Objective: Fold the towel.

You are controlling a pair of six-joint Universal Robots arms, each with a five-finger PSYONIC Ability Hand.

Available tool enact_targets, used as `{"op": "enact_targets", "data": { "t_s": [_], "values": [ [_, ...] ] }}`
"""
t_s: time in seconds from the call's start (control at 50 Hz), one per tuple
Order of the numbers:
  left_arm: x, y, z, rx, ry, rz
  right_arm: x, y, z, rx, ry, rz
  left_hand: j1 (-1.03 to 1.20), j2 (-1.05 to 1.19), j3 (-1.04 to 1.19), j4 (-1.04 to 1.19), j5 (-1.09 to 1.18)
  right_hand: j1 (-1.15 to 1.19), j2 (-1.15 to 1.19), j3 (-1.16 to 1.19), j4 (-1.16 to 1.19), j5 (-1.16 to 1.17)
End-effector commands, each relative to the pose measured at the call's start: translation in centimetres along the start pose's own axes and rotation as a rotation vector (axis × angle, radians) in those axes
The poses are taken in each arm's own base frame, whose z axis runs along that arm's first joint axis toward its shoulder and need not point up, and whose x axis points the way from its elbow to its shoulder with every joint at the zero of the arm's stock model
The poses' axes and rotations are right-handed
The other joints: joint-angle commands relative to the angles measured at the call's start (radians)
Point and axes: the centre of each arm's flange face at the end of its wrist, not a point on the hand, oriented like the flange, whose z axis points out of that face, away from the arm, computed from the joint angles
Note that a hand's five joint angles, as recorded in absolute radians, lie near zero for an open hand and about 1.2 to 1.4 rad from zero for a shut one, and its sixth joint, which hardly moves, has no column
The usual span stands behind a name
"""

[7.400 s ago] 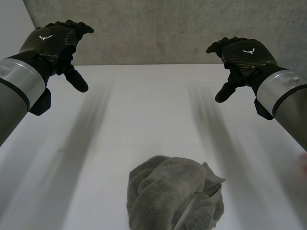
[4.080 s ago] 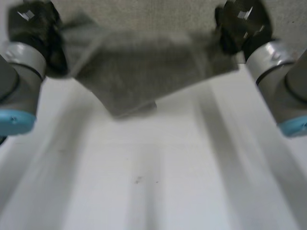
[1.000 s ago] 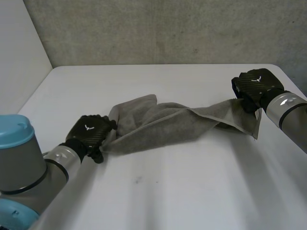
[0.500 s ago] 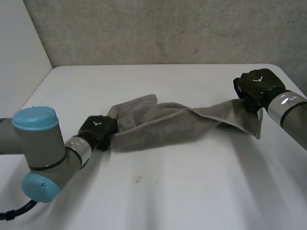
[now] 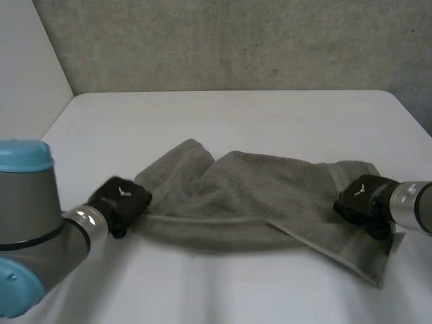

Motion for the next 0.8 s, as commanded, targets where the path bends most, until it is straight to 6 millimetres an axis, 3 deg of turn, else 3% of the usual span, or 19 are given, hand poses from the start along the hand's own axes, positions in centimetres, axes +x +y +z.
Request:
{"op": "enact_targets", "data": {
  "t_s": [0.02,0.1,0.12,0.14,0.16,0.18,0.2,0.24,0.26,0.3,0.38,0.42,0.54,0.58,0.64,0.68,0.72,0.76,0.8],
  "values": [
    [-1.1,0.0,4.1,-0.004,-0.053,0.081,1.6,-0.3,3.3,-0.04,0.082,-0.033,0.214,0.18,0.181,0.18,0.192,0.435,0.22,0.21,0.207,0.227],
    [-3.6,-3.1,5.7,0.119,-0.163,0.091,4.6,-2.8,4.4,0.061,0.257,-0.053,0.214,0.18,0.181,0.18,0.192,0.435,0.22,0.21,0.207,0.227],
    [-5.3,-5.5,6.3,0.215,-0.237,0.1,6.8,-4.6,4.2,0.137,0.39,-0.049,0.214,0.18,0.181,0.18,0.192,0.435,0.22,0.21,0.207,0.227],
    [-5.4,-5.5,6.3,0.216,-0.238,0.1,9.6,-6.7,3.4,0.237,0.549,-0.03,0.214,0.18,0.181,0.18,0.192,0.435,0.22,0.21,0.207,0.227],
    [-7.3,-8.3,6.5,0.33,-0.321,0.105,9.6,-6.7,3.4,0.238,0.551,-0.03,0.214,0.18,0.181,0.18,0.192,0.435,0.22,0.21,0.207,0.227],
    [-9.4,-11.5,6.2,0.459,-0.416,0.113,12.2,-8.9,2.1,0.354,0.702,0.001,0.214,0.18,0.181,0.18,0.192,0.435,0.22,0.21,0.207,0.227],
    [-9.4,-11.5,6.2,0.46,-0.417,0.114,12.2,-8.9,2.1,0.356,0.704,0.001,0.214,0.18,0.181,0.18,0.192,0.435,0.22,0.21,0.207,0.227],
    [-13.6,-17.7,4.0,0.733,-0.613,0.106,16.0,-12.6,-1.6,0.612,0.944,0.052,0.214,0.18,0.181,0.18,0.192,0.435,0.22,0.21,0.207,0.227],
    [-13.6,-17.7,4.0,0.735,-0.614,0.106,16.0,-12.6,-1.7,0.614,0.945,0.053,0.214,0.18,0.181,0.18,0.192,0.435,0.22,0.21,0.207,0.227],
    [-16.0,-21.4,1.1,0.935,-0.728,0.057,17.7,-14.5,-5.6,0.809,1.083,0.074,0.214,0.18,0.181,0.18,0.192,0.435,0.22,0.21,0.207,0.227],
    [-17.0,-22.7,-1.0,1.029,-0.765,0.002,16.9,-14.7,-6.9,0.876,1.063,0.066,0.214,0.18,0.181,0.18,0.192,0.435,0.22,0.21,0.207,0.227],
    [-16.9,-22.5,-1.3,1.031,-0.756,-0.024,16.0,-14.5,-6.5,0.876,1.016,0.057,0.214,0.18,0.181,0.18,0.192,0.435,0.22,0.21,0.207,0.227],
    [-14.5,-17.5,0.5,0.875,-0.647,-0.086,11.9,-11.6,-2.3,0.77,0.774,0.049,0.214,0.18,0.181,0.18,0.192,0.435,0.22,0.21,0.207,0.227],
    [-12.0,-13.9,2.1,0.761,-0.575,-0.101,9.8,-10.3,-0.7,0.719,0.659,0.055,0.214,0.18,0.181,0.18,0.192,0.435,0.22,0.21,0.207,0.227],
    [-10.6,-11.8,2.8,0.698,-0.538,-0.107,7.5,-9.1,0.7,0.681,0.534,0.059,0.214,0.18,0.181,0.18,0.192,0.435,0.22,0.21,0.207,0.227],
    [-8.2,-8.1,3.9,0.595,-0.479,-0.119,6.3,-8.4,1.5,0.657,0.475,0.066,0.214,0.18,0.181,0.18,0.192,0.435,0.22,0.21,0.207,0.227],
    [-6.9,-6.3,4.3,0.548,-0.454,-0.123,5.1,-7.7,2.6,0.633,0.417,0.072,0.214,0.18,0.181,0.18,0.192,0.435,0.22,0.21,0.207,0.227],
    [-5.8,-4.8,4.7,0.512,-0.431,-0.122,3.7,-6.5,4.3,0.586,0.354,0.082,0.214,0.18,0.181,0.18,0.192,0.435,0.22,0.21,0.207,0.227],
    [-3.4,-1.2,5.8,0.414,-0.375,-0.129,1.5,-4.5,7.0,0.49,0.249,0.117,0.214,0.18,0.181,0.18,0.192,0.435,0.22,0.21,0.207,0.227]
  ]
}}
